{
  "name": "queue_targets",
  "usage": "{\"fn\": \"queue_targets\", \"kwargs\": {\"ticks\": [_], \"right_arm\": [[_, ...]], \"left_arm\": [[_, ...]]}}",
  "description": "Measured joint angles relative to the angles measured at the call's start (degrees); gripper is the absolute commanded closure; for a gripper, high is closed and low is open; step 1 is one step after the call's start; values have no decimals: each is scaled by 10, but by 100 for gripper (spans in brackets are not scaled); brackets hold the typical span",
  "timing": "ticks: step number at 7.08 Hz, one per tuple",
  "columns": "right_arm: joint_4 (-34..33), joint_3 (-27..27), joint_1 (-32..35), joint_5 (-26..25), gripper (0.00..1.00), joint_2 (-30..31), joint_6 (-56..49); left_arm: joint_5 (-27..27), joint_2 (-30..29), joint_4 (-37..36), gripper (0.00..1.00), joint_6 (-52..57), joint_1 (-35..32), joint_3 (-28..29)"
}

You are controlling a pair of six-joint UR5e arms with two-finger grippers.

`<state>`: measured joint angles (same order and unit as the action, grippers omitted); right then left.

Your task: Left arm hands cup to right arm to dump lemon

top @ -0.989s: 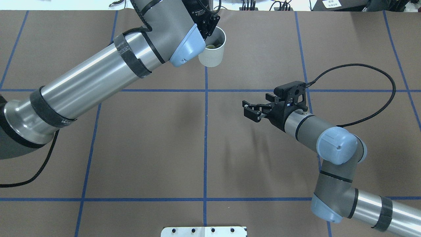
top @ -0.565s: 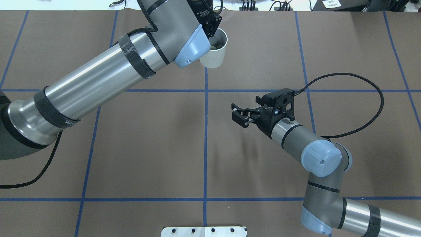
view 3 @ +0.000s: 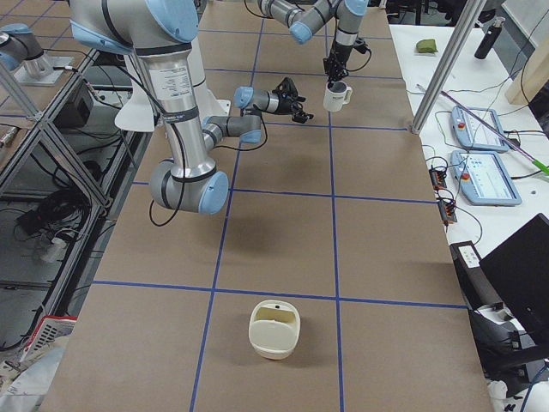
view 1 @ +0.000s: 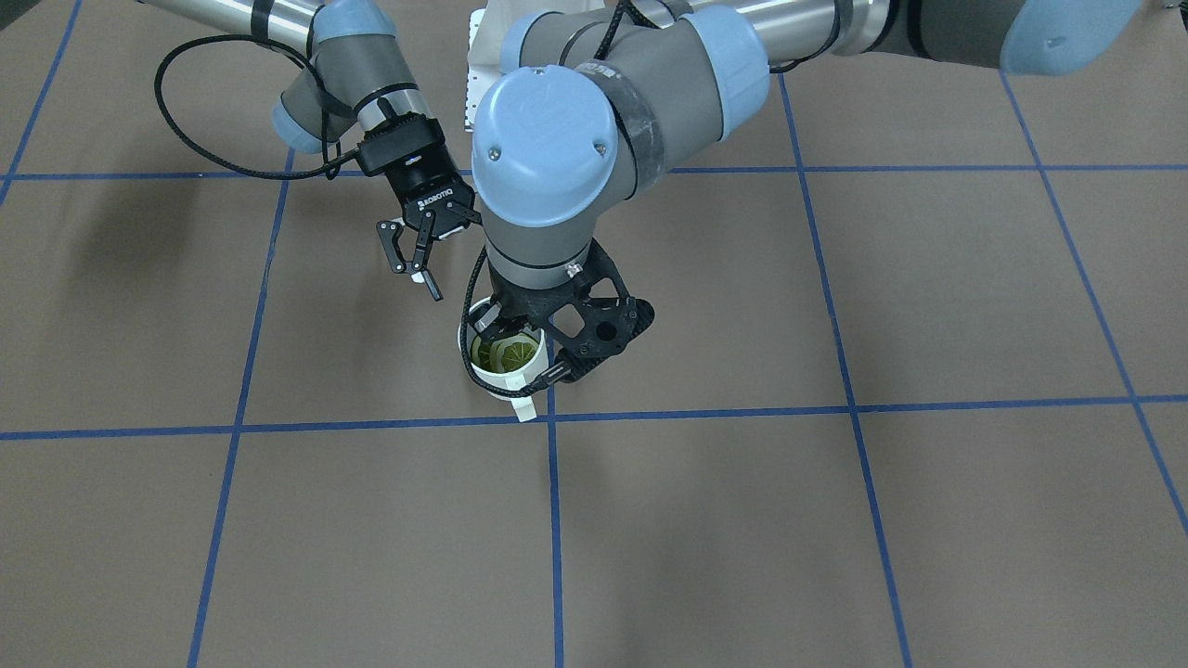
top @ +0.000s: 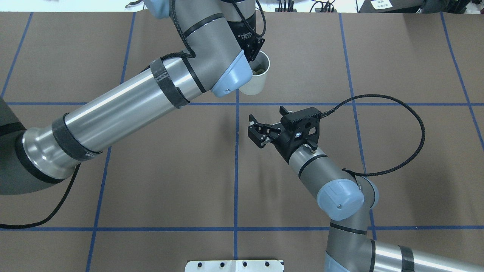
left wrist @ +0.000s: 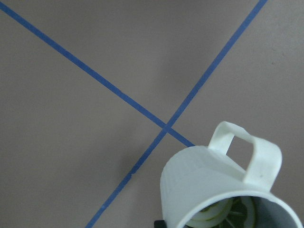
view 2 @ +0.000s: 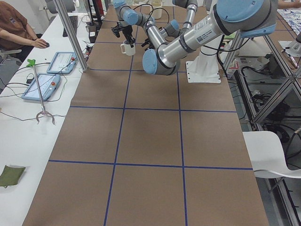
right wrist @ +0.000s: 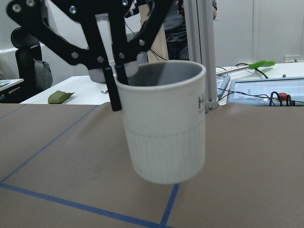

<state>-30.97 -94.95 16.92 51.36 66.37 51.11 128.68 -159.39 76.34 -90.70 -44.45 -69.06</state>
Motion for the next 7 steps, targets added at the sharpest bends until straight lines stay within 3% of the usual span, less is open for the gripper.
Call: {"fn": "queue_targets", "kwargs": {"ticks": [7], "right_arm": [[0, 28, -7, -77, 1, -18, -16]], "left_arm": [[2, 0, -1, 100, -2, 25, -5]]}}
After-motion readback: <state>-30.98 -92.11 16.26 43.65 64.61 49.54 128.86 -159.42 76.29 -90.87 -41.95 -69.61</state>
